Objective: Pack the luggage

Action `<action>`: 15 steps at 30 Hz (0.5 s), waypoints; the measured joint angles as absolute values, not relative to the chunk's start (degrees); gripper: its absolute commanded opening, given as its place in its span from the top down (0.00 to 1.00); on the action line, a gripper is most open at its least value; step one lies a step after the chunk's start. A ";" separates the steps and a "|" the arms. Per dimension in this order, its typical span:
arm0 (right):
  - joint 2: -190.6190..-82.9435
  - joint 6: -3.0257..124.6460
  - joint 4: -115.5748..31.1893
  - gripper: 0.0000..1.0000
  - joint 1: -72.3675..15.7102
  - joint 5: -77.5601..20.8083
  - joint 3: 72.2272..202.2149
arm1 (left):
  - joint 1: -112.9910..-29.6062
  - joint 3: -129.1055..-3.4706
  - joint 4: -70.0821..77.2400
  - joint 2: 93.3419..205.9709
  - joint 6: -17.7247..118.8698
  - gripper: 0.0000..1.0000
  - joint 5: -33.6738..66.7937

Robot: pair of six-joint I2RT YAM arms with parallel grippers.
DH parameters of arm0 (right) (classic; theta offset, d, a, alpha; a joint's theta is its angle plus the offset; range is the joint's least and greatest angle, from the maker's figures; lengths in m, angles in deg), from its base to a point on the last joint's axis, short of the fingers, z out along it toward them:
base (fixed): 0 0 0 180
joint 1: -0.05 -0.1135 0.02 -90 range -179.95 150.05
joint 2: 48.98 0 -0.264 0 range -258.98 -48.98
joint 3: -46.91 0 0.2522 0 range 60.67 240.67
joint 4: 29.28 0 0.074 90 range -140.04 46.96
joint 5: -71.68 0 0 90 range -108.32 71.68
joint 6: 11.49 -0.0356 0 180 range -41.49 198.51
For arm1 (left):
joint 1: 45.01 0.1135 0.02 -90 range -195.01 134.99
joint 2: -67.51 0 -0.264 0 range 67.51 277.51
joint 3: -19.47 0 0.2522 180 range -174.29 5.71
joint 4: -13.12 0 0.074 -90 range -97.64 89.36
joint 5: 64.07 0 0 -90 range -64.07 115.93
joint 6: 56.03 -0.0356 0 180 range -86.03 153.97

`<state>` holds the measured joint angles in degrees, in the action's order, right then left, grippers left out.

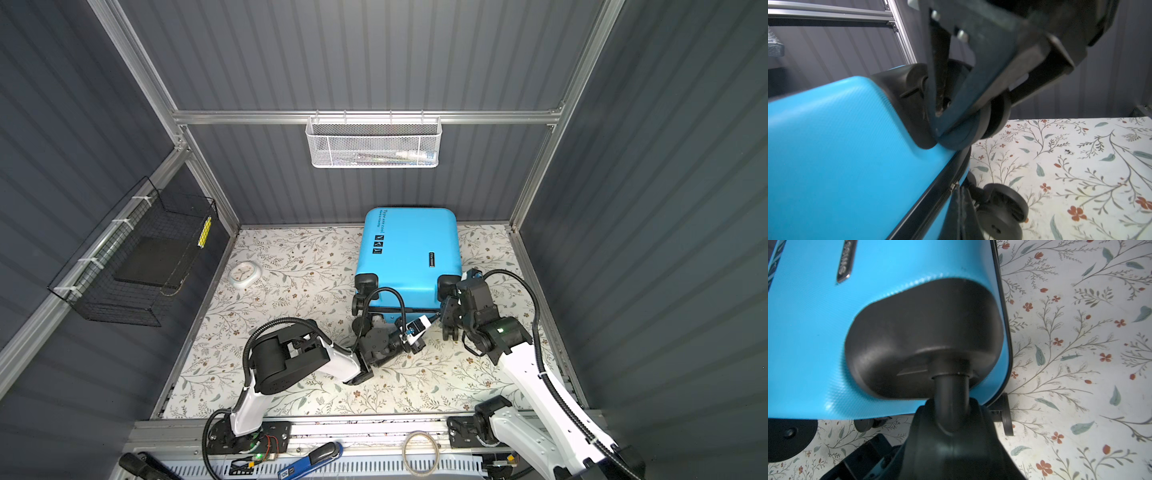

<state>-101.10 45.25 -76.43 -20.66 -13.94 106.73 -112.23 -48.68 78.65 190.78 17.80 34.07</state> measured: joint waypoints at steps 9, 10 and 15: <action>-100.68 44.69 -75.51 1.00 -20.68 -14.01 106.01 | -113.21 -58.56 79.63 197.84 19.64 1.00 33.90; -100.66 44.58 -75.45 1.00 -20.66 -14.01 105.99 | -113.24 -59.19 79.83 198.36 19.88 1.00 33.92; -100.38 44.38 -74.94 1.00 -20.66 -13.96 105.68 | -113.24 -60.15 81.36 199.54 21.47 0.98 34.12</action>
